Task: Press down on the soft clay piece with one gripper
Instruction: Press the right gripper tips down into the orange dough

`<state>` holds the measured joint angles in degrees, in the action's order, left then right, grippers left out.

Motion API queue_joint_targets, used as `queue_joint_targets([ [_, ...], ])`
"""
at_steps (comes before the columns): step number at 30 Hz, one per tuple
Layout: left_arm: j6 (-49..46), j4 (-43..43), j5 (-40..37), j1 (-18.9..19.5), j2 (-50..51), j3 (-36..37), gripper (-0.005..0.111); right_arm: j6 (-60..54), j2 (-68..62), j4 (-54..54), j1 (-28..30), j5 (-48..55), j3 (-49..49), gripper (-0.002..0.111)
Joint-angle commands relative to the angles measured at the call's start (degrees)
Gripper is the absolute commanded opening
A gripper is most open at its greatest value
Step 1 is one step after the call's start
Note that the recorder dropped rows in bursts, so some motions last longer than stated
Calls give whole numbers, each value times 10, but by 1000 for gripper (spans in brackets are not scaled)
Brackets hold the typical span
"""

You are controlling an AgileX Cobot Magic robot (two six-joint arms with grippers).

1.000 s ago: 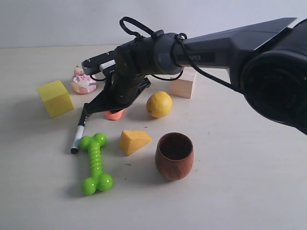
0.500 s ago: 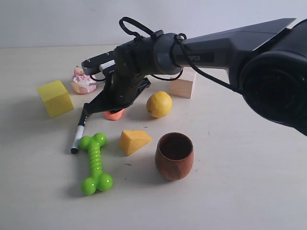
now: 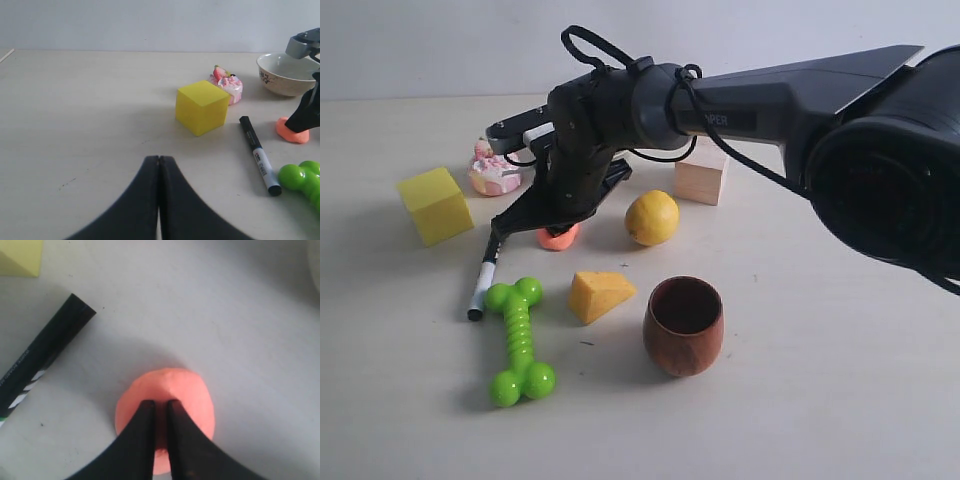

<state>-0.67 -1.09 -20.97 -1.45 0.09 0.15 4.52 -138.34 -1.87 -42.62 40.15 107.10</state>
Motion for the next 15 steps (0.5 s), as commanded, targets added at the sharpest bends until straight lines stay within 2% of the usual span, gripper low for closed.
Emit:
queue_joint_targets([
  [1, 0, -2, 6, -3, -1, -1, 0, -1, -3, 5, 0, 5, 4, 13],
  [10, 0, -2, 6, -3, -1, -1, 0, -1, -3, 5, 0, 5, 4, 14],
  [15, 0, -2, 6, -3, -1, -1, 0, -1, -4, 5, 0, 6, 4, 20],
])
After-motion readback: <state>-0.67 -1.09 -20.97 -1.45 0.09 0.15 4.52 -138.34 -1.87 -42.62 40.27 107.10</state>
